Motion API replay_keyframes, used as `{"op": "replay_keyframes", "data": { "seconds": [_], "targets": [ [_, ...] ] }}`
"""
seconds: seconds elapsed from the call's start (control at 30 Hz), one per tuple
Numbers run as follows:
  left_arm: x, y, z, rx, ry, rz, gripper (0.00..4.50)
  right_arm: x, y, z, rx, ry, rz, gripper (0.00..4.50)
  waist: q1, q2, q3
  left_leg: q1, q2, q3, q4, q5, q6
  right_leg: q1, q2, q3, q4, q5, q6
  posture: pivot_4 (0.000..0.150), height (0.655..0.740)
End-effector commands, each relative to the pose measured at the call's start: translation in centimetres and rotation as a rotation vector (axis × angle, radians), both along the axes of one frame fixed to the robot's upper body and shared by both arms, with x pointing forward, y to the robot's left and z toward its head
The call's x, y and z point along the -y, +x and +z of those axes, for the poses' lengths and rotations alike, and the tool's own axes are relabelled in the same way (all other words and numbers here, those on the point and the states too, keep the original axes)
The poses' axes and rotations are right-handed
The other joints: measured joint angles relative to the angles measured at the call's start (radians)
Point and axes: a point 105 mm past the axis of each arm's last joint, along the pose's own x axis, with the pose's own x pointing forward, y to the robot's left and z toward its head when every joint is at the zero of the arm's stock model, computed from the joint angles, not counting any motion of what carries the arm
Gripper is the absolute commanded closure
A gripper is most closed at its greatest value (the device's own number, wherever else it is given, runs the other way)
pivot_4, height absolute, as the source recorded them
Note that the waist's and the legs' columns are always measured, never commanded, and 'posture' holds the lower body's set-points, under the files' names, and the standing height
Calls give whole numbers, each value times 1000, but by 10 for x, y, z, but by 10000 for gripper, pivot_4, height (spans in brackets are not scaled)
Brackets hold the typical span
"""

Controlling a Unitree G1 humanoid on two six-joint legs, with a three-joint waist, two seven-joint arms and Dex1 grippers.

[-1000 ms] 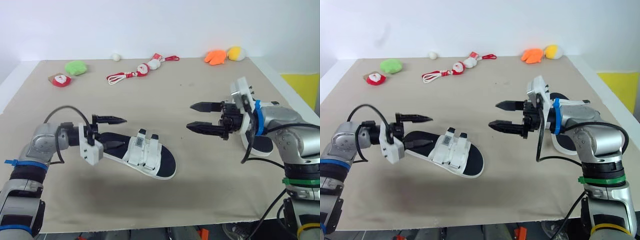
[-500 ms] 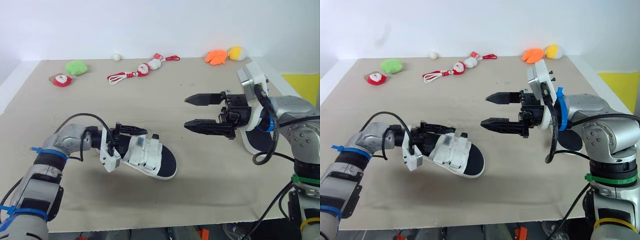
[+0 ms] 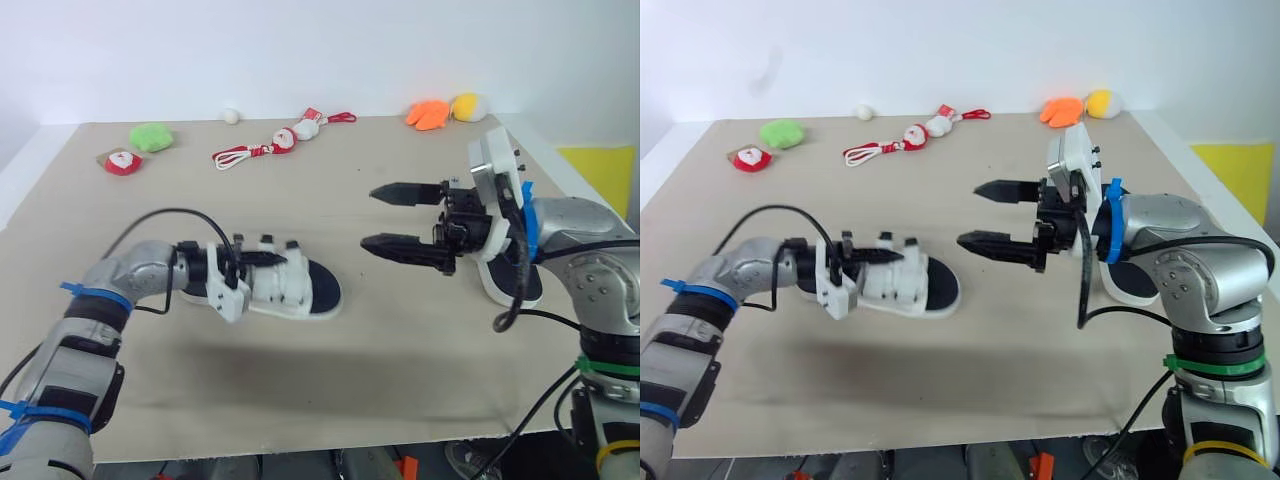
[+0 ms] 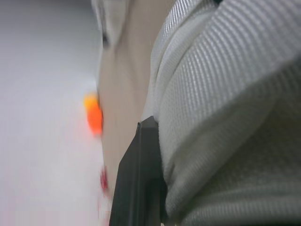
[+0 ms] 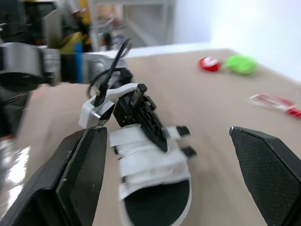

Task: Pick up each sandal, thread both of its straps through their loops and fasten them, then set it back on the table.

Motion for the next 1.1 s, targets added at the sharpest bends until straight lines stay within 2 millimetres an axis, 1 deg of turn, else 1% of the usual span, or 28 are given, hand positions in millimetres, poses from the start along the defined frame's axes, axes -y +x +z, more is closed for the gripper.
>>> {"op": "replay_keyframes", "data": {
  "seconds": [0.03, 0.07, 0.13, 0.2, 0.23, 0.27, 0.33, 0.37, 0.43, 0.5, 0.57, 0.63, 0.73, 0.77, 0.8, 0.83, 0.87, 0.9, 1.1],
  "targets": [
    [-55, 37, 50, 101, -129, 367, 44404, -6, 13, 14, 93, 47, -64, 0, -5, 0, 0, 0, 0, 0, 0, 0, 0, -1, 0, 0, 1, 0, 0, 1500, 7400],
    [-66, 42, 53, 106, -142, 438, 44404, -8, 15, 14, 96, 51, -65, 0, -6, 0, 0, -1, 0, 0, 0, 0, 0, -2, 1, 0, 1, 0, 0, 1500, 7400],
    [-98, 51, 58, 118, -160, 644, 44404, -13, 20, 12, 106, 55, -78, 0, -5, 0, 0, -1, 1, 0, -2, 0, 0, -2, 1, 0, 1, -2, 1, 1500, 7400],
    [-123, 53, 62, 134, -185, 799, 44404, -17, 22, 10, 112, 51, -72, 0, -3, 0, 0, -3, 1, -1, -2, 0, 1, -4, 1, 0, 1, -2, 1, 1500, 7400],
    [-142, 51, 55, 131, -144, 900, 44404, -20, 22, 9, 115, 49, -65, 0, -3, 0, 0, -5, 0, -1, -3, 0, 1, -5, 0, -1, 1, -2, 0, 1500, 7400],
    [-156, 49, 54, 143, -156, 983, 44404, -22, 22, 8, 116, 47, -55, 0, -4, 0, 0, -6, 0, -1, -3, 0, 1, -6, 0, -1, 1, -1, -2, 1500, 7400],
    [-173, 44, 49, 149, -162, 1096, 44404, -26, 22, 7, 115, 44, -41, 0, -6, 0, 0, -6, 1, -1, -3, -1, 1, -7, 0, -1, 1, 0, -5, 1500, 7400],
    [-178, 43, 47, 149, -165, 1129, 44404, -27, 22, 6, 115, 43, -35, 0, -5, 0, 0, -7, 1, -1, -4, -1, 1, -8, 0, -2, 1, 0, -5, 1500, 7400],
    [-192, 40, 42, 132, -218, 1244, 44404, -31, 21, 4, 105, 37, -8, 0, -2, 0, 0, -9, 1, -4, -4, -1, 1, -9, 0, -4, 1, 0, -6, 1500, 7400],
    [-197, 39, 39, 121, -262, 1304, 44404, -33, 20, 3, 97, 33, 13, 0, 3, 0, 0, -10, 1, -6, -3, 0, 1, -10, 0, -6, 1, 1, -8, 1500, 7400],
    [-197, 39, 36, 113, -291, 1324, 44404, -35, 19, 2, 95, 30, 24, 0, 7, 0, 0, -12, 0, -8, -2, 0, 0, -9, 0, -8, 1, 2, -9, 1500, 7400],
    [-195, 38, 31, 88, -307, 1327, 35267, -35, 19, 1, 92, 26, 31, 0, 8, 0, 0, -13, 0, -10, 0, 1, -1, -9, 0, -10, 1, 2, -10, 1500, 7400],
    [-193, 34, 26, 44, -313, 1322, 24501, -34, 19, 0, 86, 22, 34, 0, 7, 0, 0, -13, 0, -10, 1, 1, -2, -9, 0, -10, 1, 4, -12, 1500, 7400],
    [-193, 33, 26, 41, -319, 1323, 18889, -34, 19, 0, 85, 22, 34, 0, 7, 0, 0, -13, 0, -11, 1, 2, -2, -9, 0, -10, 1, 4, -12, 1500, 7400],
    [-194, 31, 27, 25, -353, 1326, 13467, -34, 18, -1, 83, 23, 33, 0, 7, 0, 0, -13, 0, -11, 1, 2, -3, -9, 0, -11, 2, 4, -12, 1500, 7400],
    [-194, 29, 27, 13, -376, 1328, 9496, -33, 18, -1, 82, 24, 33, 0, 7, 0, 0, -13, 0, -11, 1, 2, -3, -9, 0, -11, 2, 4, -12, 1500, 7400],
    [-195, 27, 27, -12, -427, 1331, 3810, -33, 18, -2, 82, 25, 31, 0, 7, 0, 0, -13, 0, -11, 1, 2, -4, -9, 0, -11, 3, 4, -13, 1500, 7400],
    [-194, 24, 29, -37, -489, 1329, 985, -31, 17, -3, 82, 24, 28, 0, 6, 0, 0, -13, 0, -11, 1, 2, -4, -9, 0, -11, 3, 4, -13, 1500, 7400],
    [-187, -1, 32, -215, -778, 1260, 985, -19, 17, -8, 40, 43, -1, 0, 6, 0, 0, -13, 0, -11, 2, 3, -5, -9, 0, -11, 5, 4, -12, 1500, 7400]
  ]
}}
